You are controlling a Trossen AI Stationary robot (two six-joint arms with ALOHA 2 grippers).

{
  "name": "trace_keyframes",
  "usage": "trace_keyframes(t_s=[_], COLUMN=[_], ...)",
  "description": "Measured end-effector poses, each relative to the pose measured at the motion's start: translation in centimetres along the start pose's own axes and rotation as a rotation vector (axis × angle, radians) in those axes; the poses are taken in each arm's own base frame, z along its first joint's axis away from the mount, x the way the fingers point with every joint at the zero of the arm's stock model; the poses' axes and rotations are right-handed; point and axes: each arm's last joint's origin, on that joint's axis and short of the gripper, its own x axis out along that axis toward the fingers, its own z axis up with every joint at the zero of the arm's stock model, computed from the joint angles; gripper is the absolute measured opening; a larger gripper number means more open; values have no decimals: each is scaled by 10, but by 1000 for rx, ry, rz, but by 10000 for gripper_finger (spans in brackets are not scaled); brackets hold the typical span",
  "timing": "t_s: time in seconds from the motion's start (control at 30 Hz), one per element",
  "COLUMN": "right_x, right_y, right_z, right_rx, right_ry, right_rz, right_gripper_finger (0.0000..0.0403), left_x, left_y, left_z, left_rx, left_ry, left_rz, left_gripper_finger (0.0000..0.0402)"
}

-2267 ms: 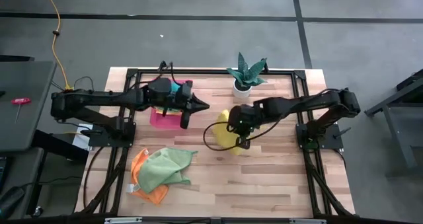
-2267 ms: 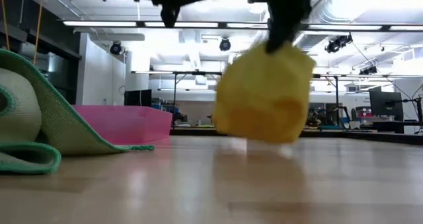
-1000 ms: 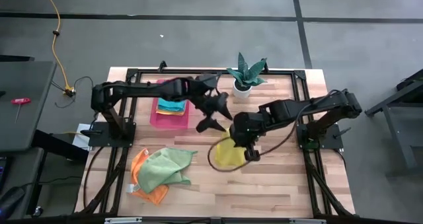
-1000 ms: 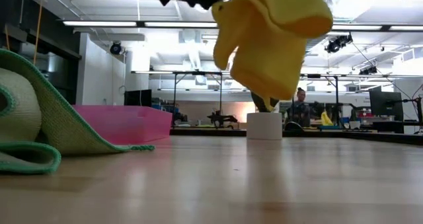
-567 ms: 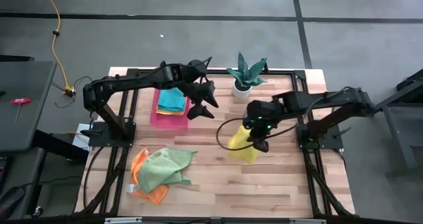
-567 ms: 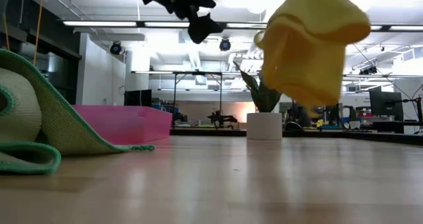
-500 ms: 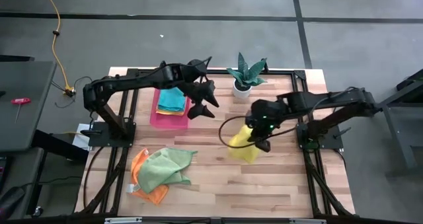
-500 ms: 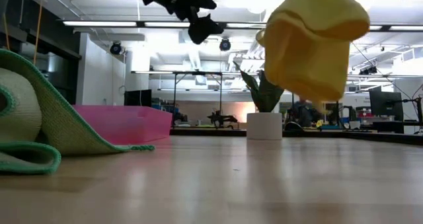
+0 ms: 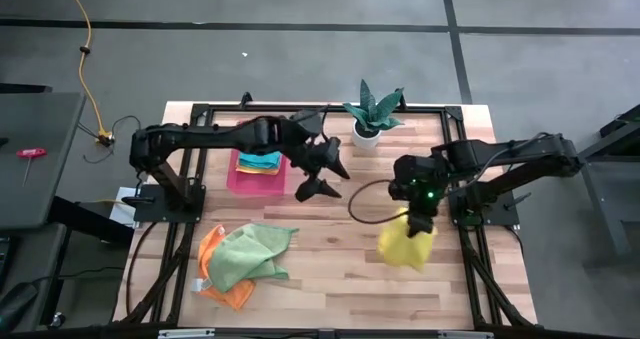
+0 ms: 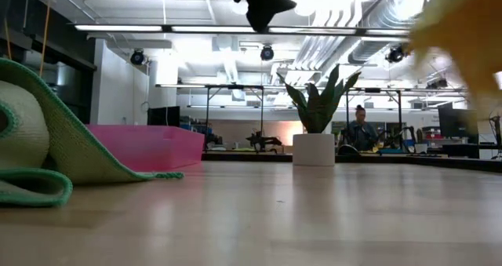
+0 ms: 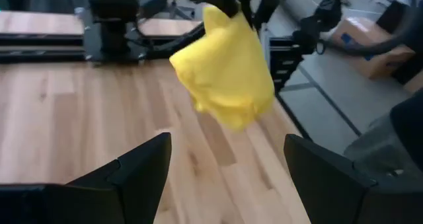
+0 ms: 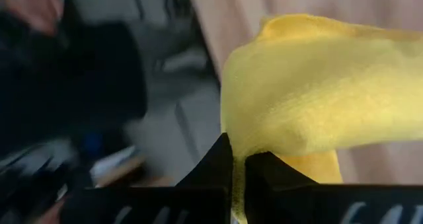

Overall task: Fold microfiber towels
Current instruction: Put the folded yellow microfiber towel into the pink bin

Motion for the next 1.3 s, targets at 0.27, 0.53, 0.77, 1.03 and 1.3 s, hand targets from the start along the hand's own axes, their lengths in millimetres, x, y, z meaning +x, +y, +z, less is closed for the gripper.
trace_keyframes(t_s=[0.27,0.53,0.77,1.03,1.3], right_x=[12,62,96,60,9], right_y=[-14,-47,-80,-52,-25], right_z=[-1,43,77,61,38], right_rx=[146,153,137,-123,-245], right_ry=[257,422,451,367,96], right_rz=[-34,-131,-176,-103,-41], right_gripper_finger=[0,0,0,0,0], left_x=[10,4,-4,-21,-16], left_y=[-15,-20,-26,-33,-27], left_z=[-1,3,4,-1,-38], left_rx=[-24,-61,-72,-7,-70], left_ry=[18,9,24,123,206], left_rz=[-42,-51,-61,45,70], left_gripper_finger=[284,284,284,284,280])
